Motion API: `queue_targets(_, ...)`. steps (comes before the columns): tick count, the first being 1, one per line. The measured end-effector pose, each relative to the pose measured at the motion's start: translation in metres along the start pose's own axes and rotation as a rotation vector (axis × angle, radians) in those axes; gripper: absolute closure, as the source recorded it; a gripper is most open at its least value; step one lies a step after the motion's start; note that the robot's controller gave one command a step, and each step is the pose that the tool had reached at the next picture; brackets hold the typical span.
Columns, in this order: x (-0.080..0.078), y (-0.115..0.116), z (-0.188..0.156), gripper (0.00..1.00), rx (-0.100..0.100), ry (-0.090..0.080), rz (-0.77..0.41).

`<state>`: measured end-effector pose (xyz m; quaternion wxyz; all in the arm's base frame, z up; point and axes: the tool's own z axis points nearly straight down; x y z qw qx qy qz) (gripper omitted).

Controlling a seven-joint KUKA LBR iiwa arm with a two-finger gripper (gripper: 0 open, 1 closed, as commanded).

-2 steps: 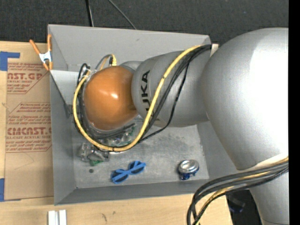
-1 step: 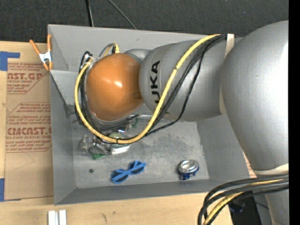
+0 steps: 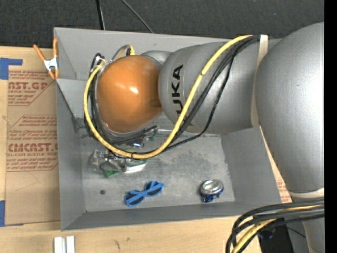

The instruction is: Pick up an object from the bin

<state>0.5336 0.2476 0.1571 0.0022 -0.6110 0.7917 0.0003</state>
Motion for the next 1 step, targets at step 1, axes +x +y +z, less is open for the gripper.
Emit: queue_targets(1, -0.0014, -0.0002, -0.0211, 1.0, 0.001, -0.001, 0.001)
